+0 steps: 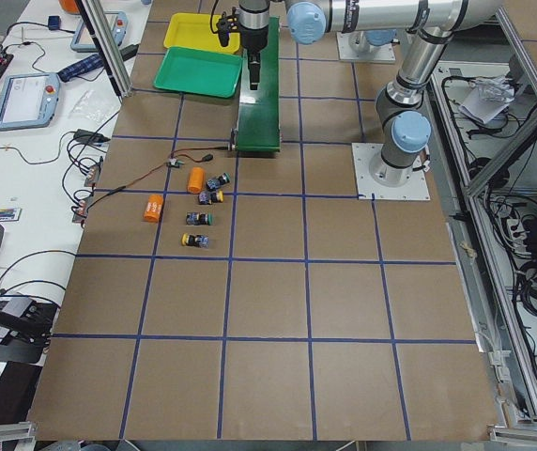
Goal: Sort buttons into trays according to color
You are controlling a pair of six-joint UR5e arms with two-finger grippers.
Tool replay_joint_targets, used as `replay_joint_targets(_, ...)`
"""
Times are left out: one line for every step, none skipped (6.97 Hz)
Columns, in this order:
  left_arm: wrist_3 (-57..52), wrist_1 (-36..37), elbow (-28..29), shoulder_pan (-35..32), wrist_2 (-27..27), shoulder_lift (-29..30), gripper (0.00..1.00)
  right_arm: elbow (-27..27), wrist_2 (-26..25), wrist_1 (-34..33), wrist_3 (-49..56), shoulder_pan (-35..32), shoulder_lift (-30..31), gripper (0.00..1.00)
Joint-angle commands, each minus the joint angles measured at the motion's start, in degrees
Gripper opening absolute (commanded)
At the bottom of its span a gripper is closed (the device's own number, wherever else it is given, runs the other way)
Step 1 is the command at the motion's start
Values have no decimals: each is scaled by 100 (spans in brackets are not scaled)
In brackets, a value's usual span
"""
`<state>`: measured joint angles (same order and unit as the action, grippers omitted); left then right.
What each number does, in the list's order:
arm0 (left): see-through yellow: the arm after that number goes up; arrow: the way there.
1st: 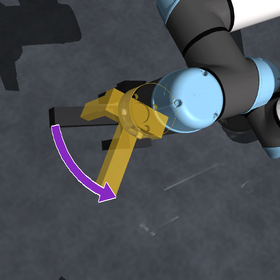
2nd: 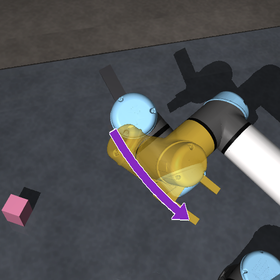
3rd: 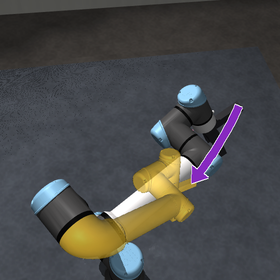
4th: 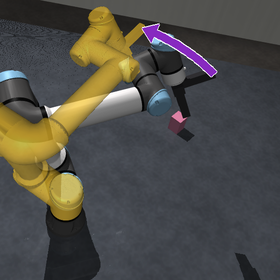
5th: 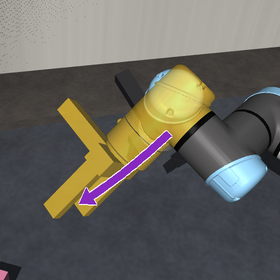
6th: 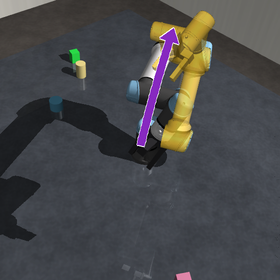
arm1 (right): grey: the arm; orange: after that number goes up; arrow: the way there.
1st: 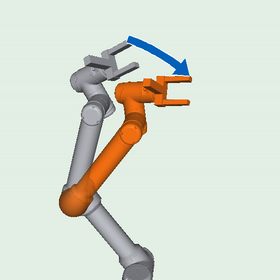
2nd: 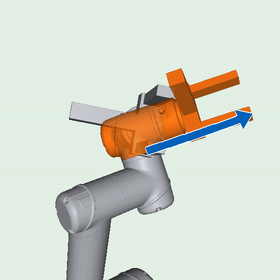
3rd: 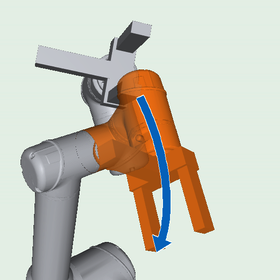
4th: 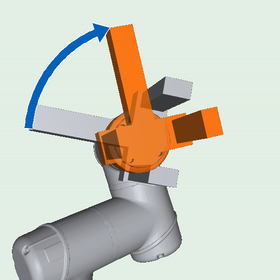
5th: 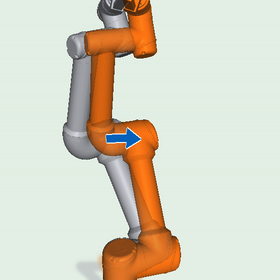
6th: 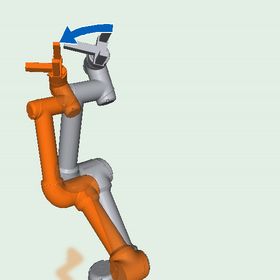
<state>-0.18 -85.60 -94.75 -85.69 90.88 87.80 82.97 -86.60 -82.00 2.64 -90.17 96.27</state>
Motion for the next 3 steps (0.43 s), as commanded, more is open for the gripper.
replay_joint_targets(-17, 8, 17, 0, 0, 78, 100, 96, 3, -96, 0, 0, -143, 100)
replay_joint_targets(35, 130, 26, 0, 0, 70, 100, 210, 3, -79, 0, 0, -205, 100)
replay_joint_targets(36, 132, 0, 0, -9, 9, 100, 254, 3, -96, -9, 0, -197, 100)
